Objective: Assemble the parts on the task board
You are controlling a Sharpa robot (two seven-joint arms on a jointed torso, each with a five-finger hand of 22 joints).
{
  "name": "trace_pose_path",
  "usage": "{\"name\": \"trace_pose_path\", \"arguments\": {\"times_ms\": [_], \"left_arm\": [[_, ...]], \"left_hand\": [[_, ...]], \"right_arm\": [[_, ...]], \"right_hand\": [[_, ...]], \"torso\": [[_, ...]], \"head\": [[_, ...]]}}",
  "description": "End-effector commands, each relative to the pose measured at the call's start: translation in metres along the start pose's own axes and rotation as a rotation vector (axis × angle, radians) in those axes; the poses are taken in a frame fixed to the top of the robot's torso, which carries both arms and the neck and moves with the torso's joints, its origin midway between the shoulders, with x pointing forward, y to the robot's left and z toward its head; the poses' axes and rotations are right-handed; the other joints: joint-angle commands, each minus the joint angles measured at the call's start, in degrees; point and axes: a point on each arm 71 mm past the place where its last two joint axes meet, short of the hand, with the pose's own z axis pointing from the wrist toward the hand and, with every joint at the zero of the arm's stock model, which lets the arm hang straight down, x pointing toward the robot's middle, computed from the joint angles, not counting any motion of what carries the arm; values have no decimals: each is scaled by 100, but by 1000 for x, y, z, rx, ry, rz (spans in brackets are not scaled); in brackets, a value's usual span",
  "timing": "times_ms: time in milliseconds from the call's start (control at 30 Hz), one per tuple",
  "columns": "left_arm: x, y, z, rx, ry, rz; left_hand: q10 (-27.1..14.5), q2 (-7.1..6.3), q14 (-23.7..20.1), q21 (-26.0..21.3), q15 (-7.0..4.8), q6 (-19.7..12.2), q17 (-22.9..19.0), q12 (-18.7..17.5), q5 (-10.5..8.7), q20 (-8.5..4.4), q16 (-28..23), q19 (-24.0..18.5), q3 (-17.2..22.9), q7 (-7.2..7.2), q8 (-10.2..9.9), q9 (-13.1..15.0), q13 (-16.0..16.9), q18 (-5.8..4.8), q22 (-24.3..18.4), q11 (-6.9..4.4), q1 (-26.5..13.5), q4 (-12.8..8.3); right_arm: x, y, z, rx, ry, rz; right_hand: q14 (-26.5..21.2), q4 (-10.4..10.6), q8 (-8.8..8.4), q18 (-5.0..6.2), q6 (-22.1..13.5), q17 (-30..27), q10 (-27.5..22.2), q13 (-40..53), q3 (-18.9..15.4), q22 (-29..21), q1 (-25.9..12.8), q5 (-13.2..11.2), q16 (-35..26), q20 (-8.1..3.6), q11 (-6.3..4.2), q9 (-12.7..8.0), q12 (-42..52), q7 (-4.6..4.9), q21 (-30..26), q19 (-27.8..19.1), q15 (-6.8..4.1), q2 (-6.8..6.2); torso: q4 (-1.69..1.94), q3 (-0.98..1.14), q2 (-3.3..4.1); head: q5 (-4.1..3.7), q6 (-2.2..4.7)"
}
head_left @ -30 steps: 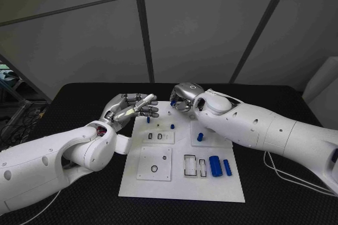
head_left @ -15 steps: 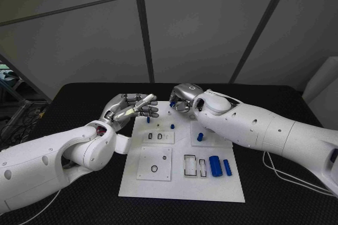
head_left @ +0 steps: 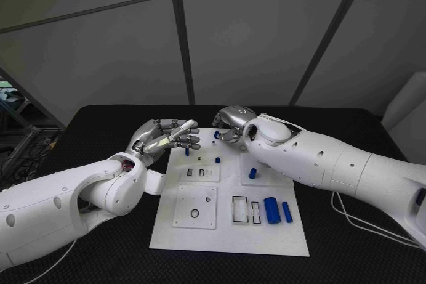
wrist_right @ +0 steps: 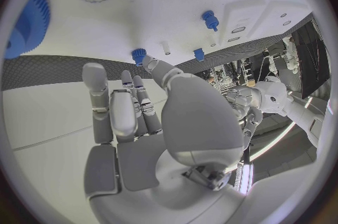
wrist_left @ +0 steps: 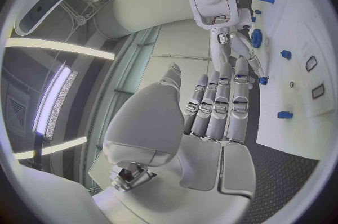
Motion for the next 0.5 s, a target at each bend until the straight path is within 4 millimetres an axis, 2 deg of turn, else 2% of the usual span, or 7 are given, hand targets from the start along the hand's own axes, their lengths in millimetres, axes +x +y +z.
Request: {"name": "trace_pose_path", "arguments": {"times_ms": [33, 167, 233, 300, 400, 433, 500], "left_arm": [[1, -1, 1, 4, 15, -5], [0, -1, 1, 4, 13, -4], [0, -1, 0, 3, 11, -3], [-2, -1, 0, 3, 8, -1], [-3, -1, -1, 3, 5, 1], [-4, -1, -1, 3, 4, 1], [-4, -2, -1, 3, 3, 2]], "left_hand": [[4, 31, -30, -42, 23, 31, 10, -20, -25, 21, -41, -19, -26, 52, -24, -9, -6, 71, -9, 26, 3, -10], [4, 31, -30, -42, 23, 31, 10, -20, -25, 21, -41, -19, -26, 52, -24, -9, -6, 71, -9, 26, 3, -10], [4, 31, -30, -42, 23, 31, 10, -20, -25, 21, -41, -19, -26, 52, -24, -9, -6, 71, -9, 26, 3, -10], [4, 31, -30, -42, 23, 31, 10, -20, -25, 21, -41, -19, -26, 52, -24, -9, -6, 71, -9, 26, 3, -10], [4, 31, -30, -42, 23, 31, 10, -20, -25, 21, -41, -19, -26, 52, -24, -9, -6, 71, -9, 26, 3, -10], [4, 31, -30, -42, 23, 31, 10, -20, -25, 21, -41, -19, -26, 52, -24, -9, -6, 71, -9, 26, 3, -10], [4, 31, -30, -42, 23, 31, 10, -20, -25, 21, -41, -19, -26, 52, -24, -9, -6, 71, -9, 26, 3, -10]], "right_arm": [[-3, 2, 0, -13, -14, -4], [-6, 2, -4, -22, -41, 3], [-9, -2, -9, -22, -58, 11], [-12, -7, -16, -18, -70, 23], [-20, -26, -36, 12, -74, 71], [-22, -32, -42, 25, -68, 90], [-27, -43, -53, 55, -53, 129]], "right_hand": [[66, -7, -5, 21, -53, -49, -74, 0, -91, -38, 33, -34, -34, -4, 4, 6, 26, -15, -27, -32, 47, -65], [64, -18, 35, 20, 35, -80, -36, 14, -158, -26, 82, -9, -53, -6, -8, 30, 88, -26, -23, -14, 40, -28], [60, -21, 66, 15, 134, -115, 77, 29, -177, 9, 115, 41, -76, -19, -33, 46, 168, 1, 0, 20, 21, 13], [60, -9, 81, 11, 210, -131, 185, 36, -194, 22, 118, 66, -89, -31, -51, 53, 236, 9, 11, 37, 2, 34], [75, 80, 201, -6, 498, -91, 661, 102, -206, 108, 47, 84, -71, -43, -104, 97, 473, 47, 63, 100, -46, 69], [86, 109, 224, -15, 555, -49, 823, 133, -216, 167, 20, 90, -48, -47, -128, 104, 551, 53, 97, 139, -68, 65], [119, 157, 246, -34, 604, 83, 1209, 235, -271, 296, -37, 83, 26, -73, -208, 107, 761, 13, 171, 223, -121, 24]], "torso": [[-5, 0, 0], [-6, 4, -4], [-10, 7, -13], [-26, 8, -25], [-47, 10, -43], [-71, 15, -58], [-94, 19, -76]], "head": [[3, -8], [7, -5], [3, 4], [12, 15], [-3, 41], [1, 45], [-3, 51]]}}
